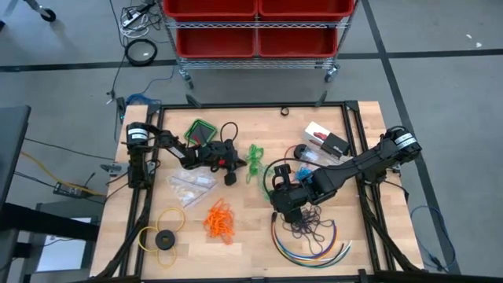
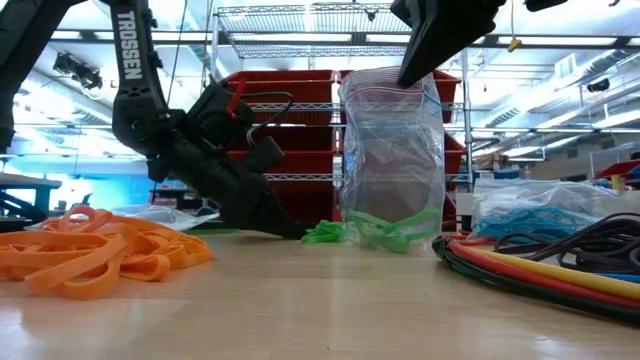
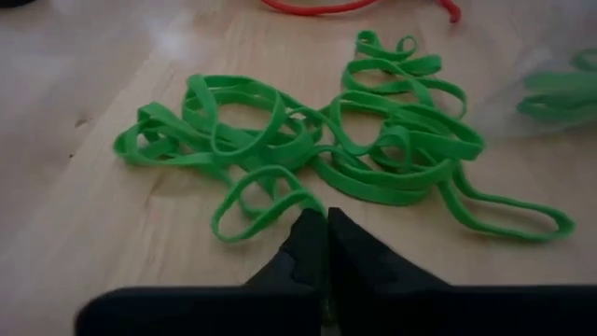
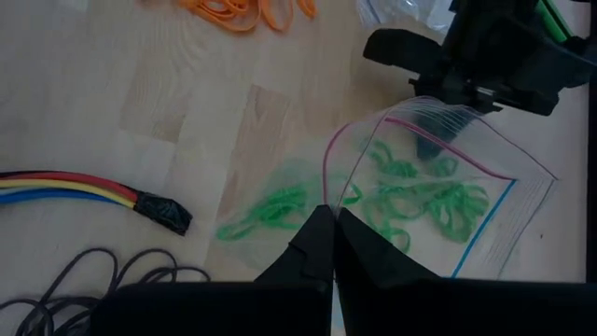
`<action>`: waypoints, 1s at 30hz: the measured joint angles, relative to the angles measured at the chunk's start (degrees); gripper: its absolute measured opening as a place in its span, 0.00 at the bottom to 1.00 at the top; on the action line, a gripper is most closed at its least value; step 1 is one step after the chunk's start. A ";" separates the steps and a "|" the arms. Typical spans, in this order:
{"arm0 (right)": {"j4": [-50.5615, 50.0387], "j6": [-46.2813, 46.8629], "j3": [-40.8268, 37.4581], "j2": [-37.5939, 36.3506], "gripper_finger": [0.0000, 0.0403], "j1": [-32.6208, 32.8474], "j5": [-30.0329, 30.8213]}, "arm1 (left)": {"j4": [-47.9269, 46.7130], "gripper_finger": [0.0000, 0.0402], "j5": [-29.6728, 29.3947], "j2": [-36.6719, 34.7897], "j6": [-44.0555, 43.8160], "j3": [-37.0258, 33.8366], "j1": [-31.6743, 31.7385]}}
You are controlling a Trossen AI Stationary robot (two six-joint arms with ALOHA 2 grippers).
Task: Sort rubber bands
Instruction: Put the green rubber band into the transparent zip bag
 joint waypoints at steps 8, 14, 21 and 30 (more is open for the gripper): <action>-0.01 0.00 0.00 0.00 0.00 0.00 -0.01 | 0.54 0.01 2.54 -0.29 1.22 -0.09 -0.51; -0.05 0.00 0.00 0.00 0.00 0.00 -0.02 | -3.04 0.00 10.78 -6.78 -3.64 -0.53 -5.81; 0.00 0.04 0.00 0.00 0.00 0.11 -0.09 | -4.22 0.00 13.72 -21.32 -3.47 0.29 -14.60; 0.88 0.03 0.00 0.00 0.00 0.11 -0.08 | -18.45 0.00 12.07 -25.03 0.23 13.07 -17.94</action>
